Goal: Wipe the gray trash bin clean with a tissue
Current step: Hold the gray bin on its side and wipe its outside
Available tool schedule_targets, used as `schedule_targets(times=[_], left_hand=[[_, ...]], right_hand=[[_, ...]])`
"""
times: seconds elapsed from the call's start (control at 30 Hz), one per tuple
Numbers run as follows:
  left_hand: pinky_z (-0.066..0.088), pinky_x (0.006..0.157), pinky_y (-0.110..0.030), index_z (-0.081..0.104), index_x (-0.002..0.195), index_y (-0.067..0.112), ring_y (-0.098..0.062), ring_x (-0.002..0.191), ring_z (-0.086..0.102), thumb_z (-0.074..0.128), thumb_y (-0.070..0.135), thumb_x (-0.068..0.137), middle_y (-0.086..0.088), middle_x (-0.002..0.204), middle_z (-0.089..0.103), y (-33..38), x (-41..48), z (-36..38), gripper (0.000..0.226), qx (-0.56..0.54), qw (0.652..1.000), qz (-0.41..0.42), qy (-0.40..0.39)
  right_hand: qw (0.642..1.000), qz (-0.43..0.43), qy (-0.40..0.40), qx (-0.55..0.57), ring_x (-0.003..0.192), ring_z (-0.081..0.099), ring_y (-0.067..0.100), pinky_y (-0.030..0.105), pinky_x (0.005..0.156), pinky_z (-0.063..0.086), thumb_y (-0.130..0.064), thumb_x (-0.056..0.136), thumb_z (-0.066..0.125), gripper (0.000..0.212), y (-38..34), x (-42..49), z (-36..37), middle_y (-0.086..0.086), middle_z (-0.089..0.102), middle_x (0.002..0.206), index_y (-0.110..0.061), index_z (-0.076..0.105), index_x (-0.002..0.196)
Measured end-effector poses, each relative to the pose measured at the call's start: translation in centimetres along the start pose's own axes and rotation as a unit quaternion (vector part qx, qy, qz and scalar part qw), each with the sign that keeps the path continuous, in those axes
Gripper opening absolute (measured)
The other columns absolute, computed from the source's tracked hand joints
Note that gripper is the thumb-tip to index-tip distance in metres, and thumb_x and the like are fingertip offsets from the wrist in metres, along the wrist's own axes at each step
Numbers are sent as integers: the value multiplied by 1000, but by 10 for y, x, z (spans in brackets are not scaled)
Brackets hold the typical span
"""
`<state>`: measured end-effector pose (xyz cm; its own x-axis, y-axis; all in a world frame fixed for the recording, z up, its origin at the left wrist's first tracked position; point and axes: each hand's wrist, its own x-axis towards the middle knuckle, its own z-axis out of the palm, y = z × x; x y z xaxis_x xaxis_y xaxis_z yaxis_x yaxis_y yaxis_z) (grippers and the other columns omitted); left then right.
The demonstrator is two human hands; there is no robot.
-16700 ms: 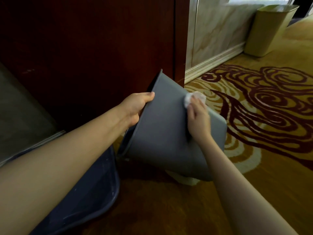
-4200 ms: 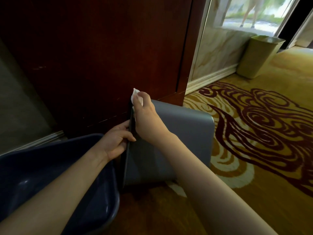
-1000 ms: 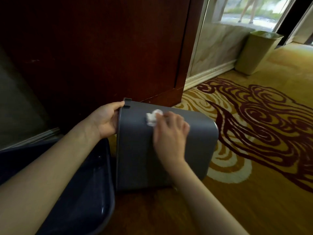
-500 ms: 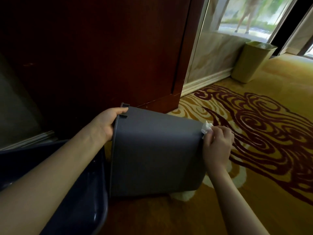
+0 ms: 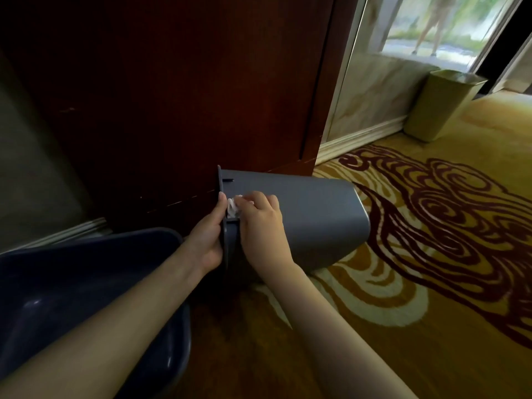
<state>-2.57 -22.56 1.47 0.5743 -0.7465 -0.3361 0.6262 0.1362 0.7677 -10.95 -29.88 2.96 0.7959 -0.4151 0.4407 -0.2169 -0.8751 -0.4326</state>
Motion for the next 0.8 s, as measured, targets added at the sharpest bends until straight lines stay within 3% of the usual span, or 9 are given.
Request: schedule_targets(times=[0.2,0.37,0.5,0.63,0.7,0.8], left_hand=[[51,76,-39,70,99,14,-25,90,71,46,51,87,-12,97,75,2,-1,-1,46,8,999,-40,-15],[52,67,-39,61,101,21,-21,82,72,50,36,90,-4,87,77,5,-2,2,22,26,1000,-2,4],[52,67,-39,62,97,20,-20,80,73,48,33,92,-4,87,77,6,-5,2,20,37,999,-5,-16],[52,71,-39,61,101,21,-20,87,71,46,39,92,-3,89,77,13,-6,10,25,49,999,6,-20],[52,69,-37,61,100,20,-19,86,70,45,39,92,-2,88,77,17,-3,16,26,53,998,18,-15],[53,61,-35,60,93,15,-16,69,73,45,20,93,-2,73,76,17,-3,21,16,66,998,14,-18]], right_hand=[[997,-17,45,-61,106,49,27,37,87,41,-9,85,58,35,20,-23,1,7,59,120,-11,59,120],[980,140,116,-80,112,46,27,38,93,37,-10,92,48,31,86,-32,-22,8,58,122,-12,59,121],[953,244,140,-115,114,44,31,45,96,37,-11,92,46,30,138,-39,-43,11,57,124,-11,60,119],[927,321,182,-71,112,45,29,40,94,38,-10,93,46,27,151,-35,-57,13,59,119,-9,62,116],[926,317,198,-47,113,47,27,33,90,38,-12,93,47,26,131,-27,-54,12,59,118,-11,61,115],[962,202,178,45,106,49,14,21,83,35,-15,93,48,30,72,-8,-33,1,54,114,-19,56,122]])
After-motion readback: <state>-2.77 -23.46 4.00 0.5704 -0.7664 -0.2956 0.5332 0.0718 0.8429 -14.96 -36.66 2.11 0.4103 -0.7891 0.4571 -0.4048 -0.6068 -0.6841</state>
